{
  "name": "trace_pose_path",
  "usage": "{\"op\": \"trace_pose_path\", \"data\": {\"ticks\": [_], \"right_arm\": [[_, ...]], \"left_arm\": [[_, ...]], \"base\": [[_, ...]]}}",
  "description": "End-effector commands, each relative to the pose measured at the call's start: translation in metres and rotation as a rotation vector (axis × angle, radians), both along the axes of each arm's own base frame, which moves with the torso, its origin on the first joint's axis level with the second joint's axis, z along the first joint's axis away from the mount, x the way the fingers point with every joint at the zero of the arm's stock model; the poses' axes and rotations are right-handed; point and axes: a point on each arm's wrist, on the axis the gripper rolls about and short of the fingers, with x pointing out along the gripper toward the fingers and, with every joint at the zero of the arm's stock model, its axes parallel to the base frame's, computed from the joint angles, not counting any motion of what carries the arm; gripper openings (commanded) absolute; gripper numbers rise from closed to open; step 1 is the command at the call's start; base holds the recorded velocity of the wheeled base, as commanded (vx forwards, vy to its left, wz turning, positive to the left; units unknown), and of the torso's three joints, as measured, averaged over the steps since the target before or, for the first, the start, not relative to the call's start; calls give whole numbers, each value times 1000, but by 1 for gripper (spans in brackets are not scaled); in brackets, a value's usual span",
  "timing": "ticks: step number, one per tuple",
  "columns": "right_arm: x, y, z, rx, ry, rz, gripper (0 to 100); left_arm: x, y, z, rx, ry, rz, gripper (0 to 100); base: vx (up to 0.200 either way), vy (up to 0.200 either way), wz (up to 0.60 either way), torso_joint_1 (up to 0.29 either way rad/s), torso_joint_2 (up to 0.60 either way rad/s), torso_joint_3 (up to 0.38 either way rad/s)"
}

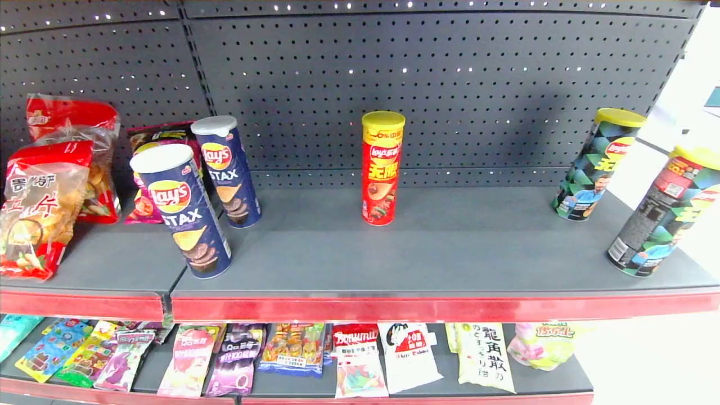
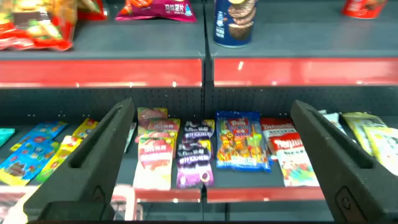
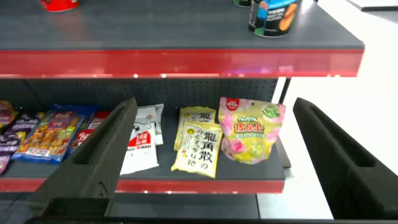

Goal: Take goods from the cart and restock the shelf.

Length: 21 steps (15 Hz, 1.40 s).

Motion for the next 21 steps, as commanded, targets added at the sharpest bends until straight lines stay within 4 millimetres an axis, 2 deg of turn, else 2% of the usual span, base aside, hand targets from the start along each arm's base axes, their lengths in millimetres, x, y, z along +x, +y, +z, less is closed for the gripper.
{"op": "trace_pose_path", "data": {"ticks": [1, 5, 18, 21], "right_arm": [[0, 0, 0, 0, 0, 1, 100], [0, 0, 0, 0, 0, -1, 100], [0, 0, 0, 0, 0, 1, 100], [0, 0, 0, 2, 0, -1, 100]], "left_arm": [[0, 0, 0, 0, 1, 0, 100], [0, 0, 0, 0, 1, 0, 100], [0, 0, 0, 0, 1, 0, 100], [0, 0, 0, 0, 1, 0, 100]], "base": [[-200, 0, 0, -12, -2, 7], [-150, 0, 0, 2, 2, 2], [0, 0, 600, 1, 1, 2], [0, 0, 0, 0, 0, 0]]}}
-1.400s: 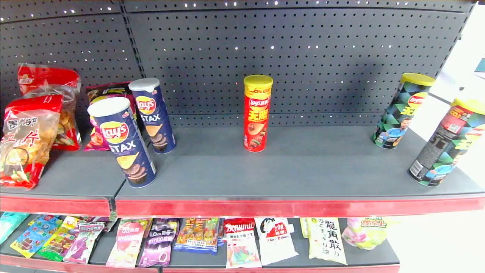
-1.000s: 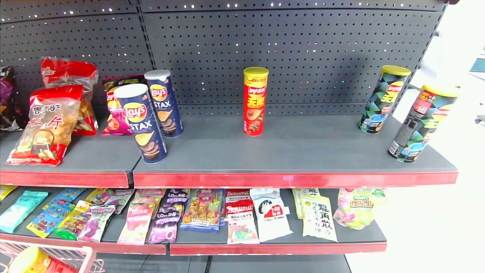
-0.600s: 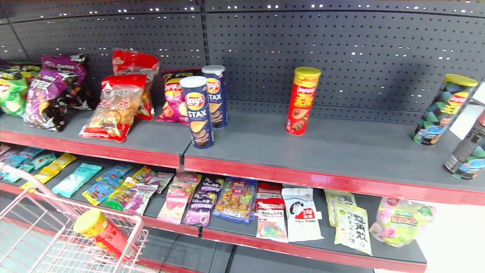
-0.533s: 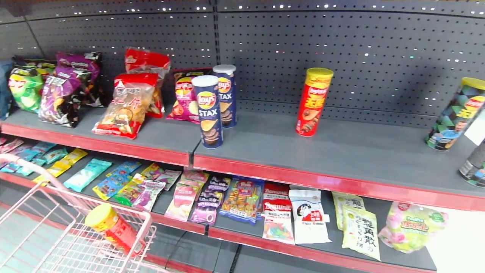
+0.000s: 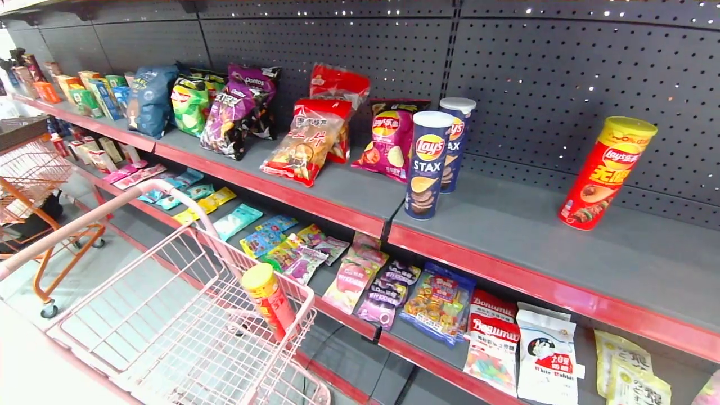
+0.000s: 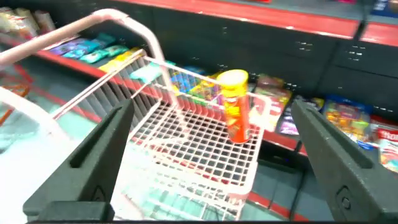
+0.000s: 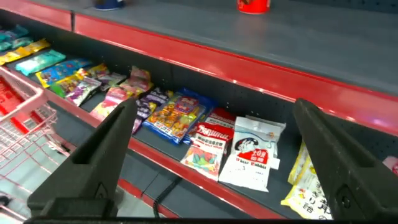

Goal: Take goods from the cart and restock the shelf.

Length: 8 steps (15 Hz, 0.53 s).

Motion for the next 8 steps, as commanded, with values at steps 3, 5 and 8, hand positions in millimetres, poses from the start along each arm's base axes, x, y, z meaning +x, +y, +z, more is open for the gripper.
{"op": "trace_pose_path", "data": {"ticks": [3, 5, 8], "right_arm": [[0, 0, 0, 2, 1, 0, 100], [0, 0, 0, 2, 1, 0, 100], [0, 0, 0, 3, 1, 0, 100]], "left_arm": [[0, 0, 0, 0, 2, -1, 100], [0, 0, 0, 0, 2, -1, 100], [0, 0, 0, 0, 2, -2, 100]], "base": [[0, 0, 0, -110, 269, 157], [0, 0, 0, -137, 366, 205], [0, 0, 0, -149, 383, 230]]}}
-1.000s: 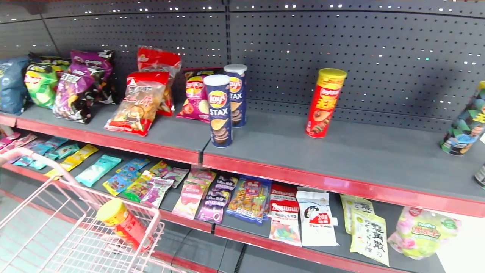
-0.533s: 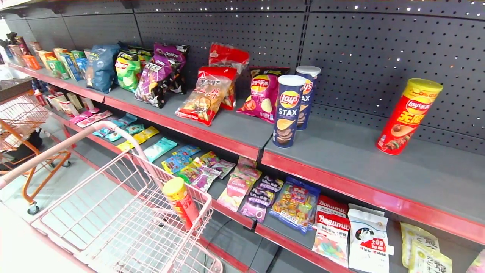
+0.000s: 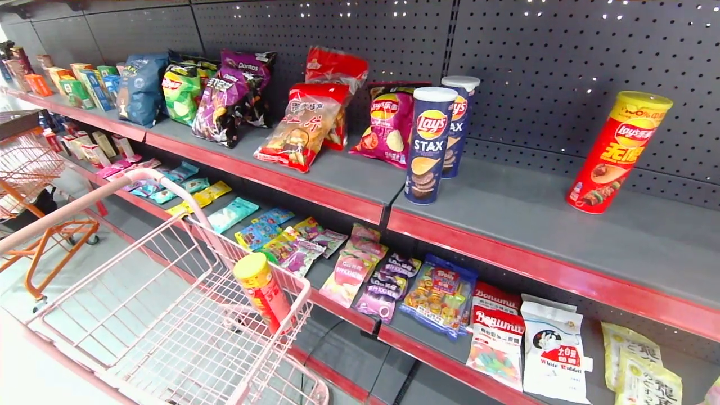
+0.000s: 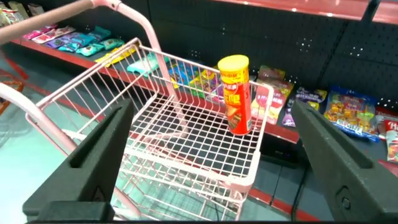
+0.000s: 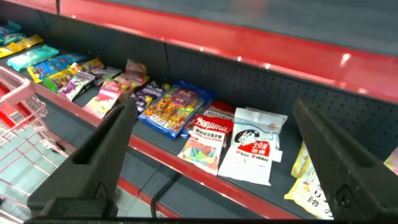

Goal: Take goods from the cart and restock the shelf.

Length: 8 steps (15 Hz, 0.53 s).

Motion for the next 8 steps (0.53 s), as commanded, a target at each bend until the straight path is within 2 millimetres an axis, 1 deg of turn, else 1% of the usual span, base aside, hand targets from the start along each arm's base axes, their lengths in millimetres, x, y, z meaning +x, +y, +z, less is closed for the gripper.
{"op": "trace_pose_path", "data": {"ticks": [1, 3, 8], "right_arm": [[0, 0, 0, -1, 0, 1, 100], [0, 0, 0, -1, 0, 1, 100], [0, 0, 0, -1, 0, 1, 100]], "left_arm": [[0, 0, 0, 0, 1, 0, 100], [0, 0, 0, 0, 1, -1, 100], [0, 0, 0, 3, 1, -1, 100]], "base": [[0, 0, 0, -163, 403, 242], [0, 0, 0, -188, 488, 295], [0, 0, 0, -194, 545, 348]]}}
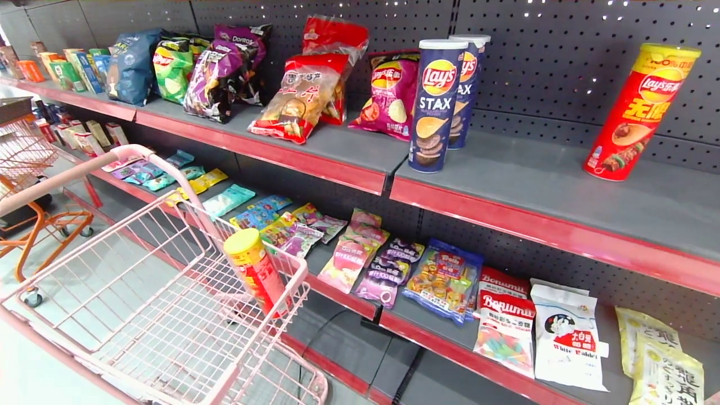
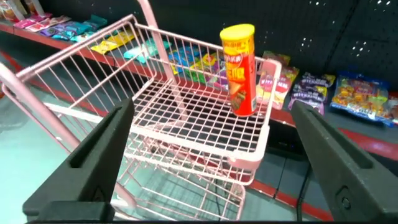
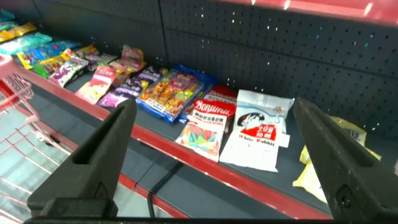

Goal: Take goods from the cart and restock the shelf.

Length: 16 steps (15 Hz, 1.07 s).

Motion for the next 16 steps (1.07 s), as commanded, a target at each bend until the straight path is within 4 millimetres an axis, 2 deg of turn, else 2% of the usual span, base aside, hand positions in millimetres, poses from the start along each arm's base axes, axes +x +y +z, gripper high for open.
{"op": "trace_pose_path", "data": {"ticks": [1, 4, 7, 8, 9, 10, 11, 12, 13, 14, 15, 16], "right_arm": [[0, 0, 0, 0, 0, 1, 100], [0, 0, 0, 0, 0, 1, 100], [0, 0, 0, 1, 0, -1, 100], [0, 0, 0, 1, 0, -1, 100], [0, 0, 0, 1, 0, -1, 100], [0, 0, 0, 1, 0, -1, 100], [0, 0, 0, 1, 0, -1, 100], [0, 0, 0, 1, 0, -1, 100], [0, 0, 0, 1, 0, -1, 100], [0, 0, 0, 1, 0, -1, 100], [0, 0, 0, 1, 0, -1, 100], [0, 0, 0, 1, 0, -1, 100]], "left_arm": [[0, 0, 0, -1, 1, 0, 100], [0, 0, 0, -2, 1, 1, 100], [0, 0, 1, 7, -5, 15, 100], [-4, 1, 30, -8, -54, 23, 100], [1, 1, 66, -49, -40, 22, 100], [27, 1, 132, -215, -28, 26, 100], [57, 1, 171, -218, -17, 30, 100], [89, 0, 180, -209, 33, 34, 100], [115, 0, 176, -194, 84, 37, 100], [155, 1, 155, -196, 184, 52, 100], [183, 3, 137, -191, 241, 50, 100], [194, 3, 128, -191, 265, 34, 100]], "base": [[0, 0, 0, -188, 530, 354], [0, 0, 0, -157, 501, 339], [0, 0, 0, -46, 170, 129], [0, 0, 0, -17, 56, 32], [0, 0, 0, 0, 0, 0], [0, 0, 0, 0, 0, 0], [0, 0, 0, 0, 0, 0], [0, 0, 0, 0, 0, 0], [0, 0, 0, 0, 0, 0], [0, 0, 0, 0, 0, 0], [0, 0, 0, 0, 0, 0], [0, 0, 0, 0, 0, 0]]}}
